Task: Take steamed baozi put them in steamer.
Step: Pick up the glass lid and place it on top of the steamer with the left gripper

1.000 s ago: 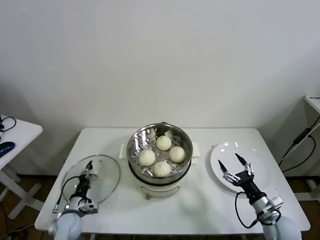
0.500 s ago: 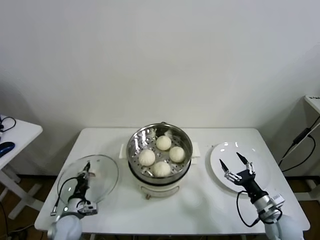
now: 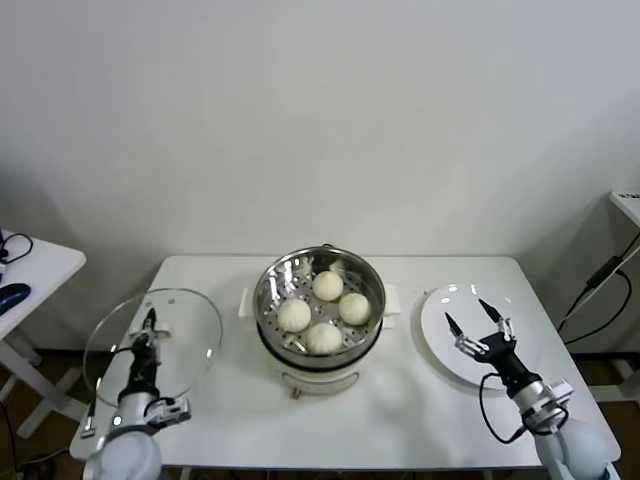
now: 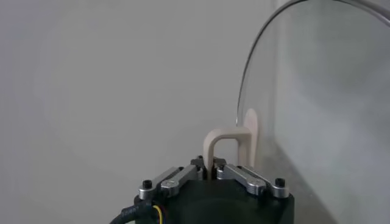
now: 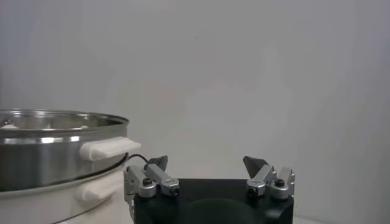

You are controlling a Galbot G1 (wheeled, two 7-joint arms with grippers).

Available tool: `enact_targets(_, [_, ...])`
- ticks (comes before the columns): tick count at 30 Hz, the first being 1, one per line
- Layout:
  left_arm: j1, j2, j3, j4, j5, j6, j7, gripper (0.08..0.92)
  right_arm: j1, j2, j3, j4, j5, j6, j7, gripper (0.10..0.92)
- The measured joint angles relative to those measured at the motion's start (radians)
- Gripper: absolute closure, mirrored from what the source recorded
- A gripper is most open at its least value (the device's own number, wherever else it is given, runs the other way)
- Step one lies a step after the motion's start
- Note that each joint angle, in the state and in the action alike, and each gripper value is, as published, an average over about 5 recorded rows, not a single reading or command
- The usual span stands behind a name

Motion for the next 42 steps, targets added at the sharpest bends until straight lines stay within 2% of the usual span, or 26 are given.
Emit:
enact_targets(10, [0.019,0.035,0.061,-0.234,0.020,0.161,0.098,0.845,0.028,-0.004,-0.018,-0.029,-0.010,0.002,0.003,0.203])
enact_targets(18, [-0.014,0.055,0.180,-0.316,0.046,0.284,0.154,0.845,0.031,0.006,-0.013,-0.041,-0.016,0.000,0.005,0.203])
enact_targets(28, [-0.102,0.042,0.374,-0.316,0.083,0.382,0.216,0.845,0.045,-0.001,-0.024,-0.074,-0.012,0.001,0.001,0.203])
enact_targets(42, [-0.218,-0.024,0.565,-0.220,0.144,0.441,0.283,0.845,0.135,-0.105,-0.127,-0.167,0.028,0.020,0.044,0.203])
